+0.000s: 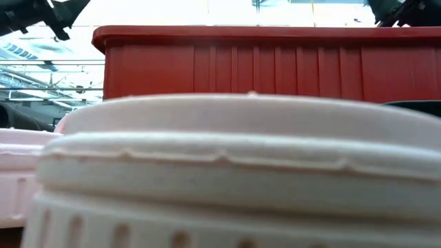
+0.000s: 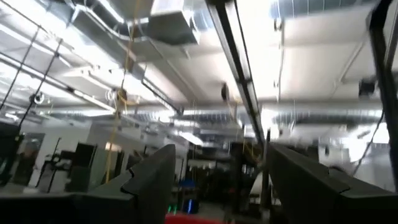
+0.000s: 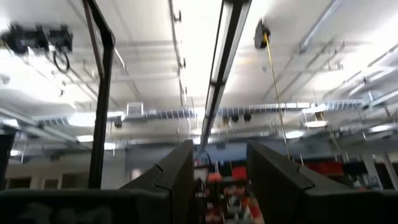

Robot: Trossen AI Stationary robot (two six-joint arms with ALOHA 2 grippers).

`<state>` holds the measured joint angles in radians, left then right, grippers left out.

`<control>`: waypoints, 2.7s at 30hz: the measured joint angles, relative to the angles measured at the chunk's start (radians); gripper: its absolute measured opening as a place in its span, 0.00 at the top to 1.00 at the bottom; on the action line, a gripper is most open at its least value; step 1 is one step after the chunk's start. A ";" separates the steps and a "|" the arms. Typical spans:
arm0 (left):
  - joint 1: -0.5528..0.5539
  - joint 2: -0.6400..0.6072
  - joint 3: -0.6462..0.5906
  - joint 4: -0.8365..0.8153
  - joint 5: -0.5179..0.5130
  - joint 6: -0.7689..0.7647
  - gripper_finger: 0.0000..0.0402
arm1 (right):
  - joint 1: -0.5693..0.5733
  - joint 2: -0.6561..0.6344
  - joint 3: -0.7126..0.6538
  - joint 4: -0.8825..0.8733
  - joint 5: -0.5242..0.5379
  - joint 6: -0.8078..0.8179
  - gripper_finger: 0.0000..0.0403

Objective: Pick and place slides into bin
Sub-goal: Put the black slide into the red bin

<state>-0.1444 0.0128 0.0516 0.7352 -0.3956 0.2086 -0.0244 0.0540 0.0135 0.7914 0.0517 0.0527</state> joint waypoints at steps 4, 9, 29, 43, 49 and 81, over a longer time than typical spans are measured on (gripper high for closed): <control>0.000 0.000 0.016 -0.015 0.029 -0.011 0.36 | 0.000 0.000 0.000 0.059 0.000 0.019 0.65; 0.000 0.000 0.017 -0.035 0.046 -0.020 0.36 | 0.000 0.000 0.000 0.056 0.000 0.013 0.65; 0.000 0.051 0.142 -0.276 0.081 -0.105 0.36 | 0.000 0.010 0.050 0.033 -0.056 0.029 0.65; 0.000 0.364 0.362 -0.341 0.058 -0.117 0.36 | 0.000 0.151 0.350 -0.313 -0.058 -0.034 0.65; 0.000 0.452 0.493 -0.464 0.080 -0.138 0.36 | 0.000 0.237 0.506 -0.472 -0.116 -0.047 0.65; -0.041 0.544 0.655 -0.553 0.082 -0.108 0.36 | 0.000 0.746 1.316 -1.033 -0.284 -0.063 0.65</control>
<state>-0.1859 0.5564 0.7071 0.1825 -0.3138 0.1009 -0.0242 0.7998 1.3296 -0.2415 -0.2320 -0.0108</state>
